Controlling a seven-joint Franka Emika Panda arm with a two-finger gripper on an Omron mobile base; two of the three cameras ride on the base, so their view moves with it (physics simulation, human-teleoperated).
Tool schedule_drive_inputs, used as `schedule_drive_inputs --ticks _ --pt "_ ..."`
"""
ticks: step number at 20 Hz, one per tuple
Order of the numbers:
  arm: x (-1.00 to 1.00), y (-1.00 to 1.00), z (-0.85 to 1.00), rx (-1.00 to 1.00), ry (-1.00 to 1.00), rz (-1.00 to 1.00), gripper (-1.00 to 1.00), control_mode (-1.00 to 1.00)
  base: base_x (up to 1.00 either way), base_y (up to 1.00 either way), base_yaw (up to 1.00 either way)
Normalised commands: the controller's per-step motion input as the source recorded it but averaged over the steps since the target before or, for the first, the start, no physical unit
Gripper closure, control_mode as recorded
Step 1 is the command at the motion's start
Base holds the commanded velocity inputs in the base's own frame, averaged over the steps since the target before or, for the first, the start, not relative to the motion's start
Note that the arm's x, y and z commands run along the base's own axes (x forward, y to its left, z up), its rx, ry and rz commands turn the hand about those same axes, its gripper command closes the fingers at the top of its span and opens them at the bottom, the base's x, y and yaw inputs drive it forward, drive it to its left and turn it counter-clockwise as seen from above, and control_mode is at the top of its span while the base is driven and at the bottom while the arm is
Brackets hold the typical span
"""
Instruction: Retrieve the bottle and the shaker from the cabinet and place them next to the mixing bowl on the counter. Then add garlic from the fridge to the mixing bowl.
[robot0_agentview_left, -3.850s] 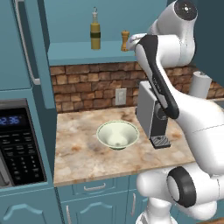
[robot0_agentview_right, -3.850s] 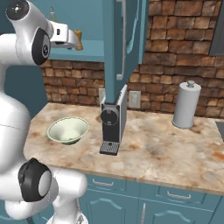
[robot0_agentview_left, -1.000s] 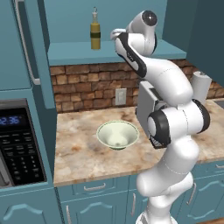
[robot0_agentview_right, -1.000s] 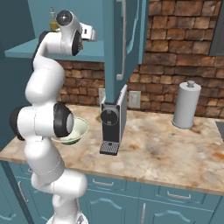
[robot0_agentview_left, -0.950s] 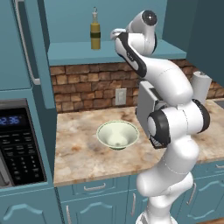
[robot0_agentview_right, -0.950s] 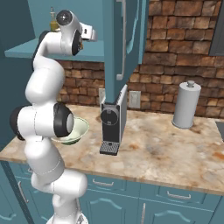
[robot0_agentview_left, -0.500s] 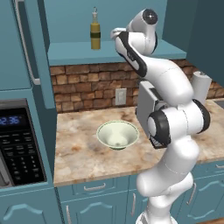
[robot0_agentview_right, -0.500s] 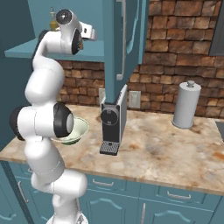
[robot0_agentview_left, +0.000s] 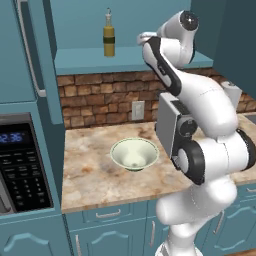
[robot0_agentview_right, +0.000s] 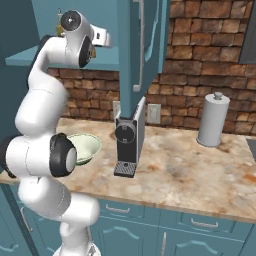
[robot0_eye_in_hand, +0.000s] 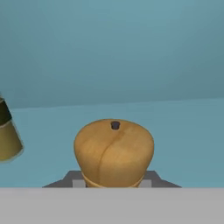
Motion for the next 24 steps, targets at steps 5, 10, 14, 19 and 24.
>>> schedule_drive_inputs --ticks 5,10,14,19,24 --pt "-1.00 -0.20 -0.13 0.00 -0.06 0.00 1.00 -1.00 0.00 0.00 0.00" --pt "-0.87 0.03 -0.08 0.00 0.00 0.00 1.00 -1.00 0.00 0.00 0.00" --pt "-0.95 0.20 -0.13 0.00 0.00 0.00 1.00 -1.00 0.00 0.00 0.00" --pt "-0.85 0.37 -0.12 -0.01 0.01 -0.06 1.00 -1.00 0.00 0.00 0.00" --pt "-0.73 0.37 -0.13 0.00 0.06 -0.09 1.00 -1.00 0.00 0.00 0.00"
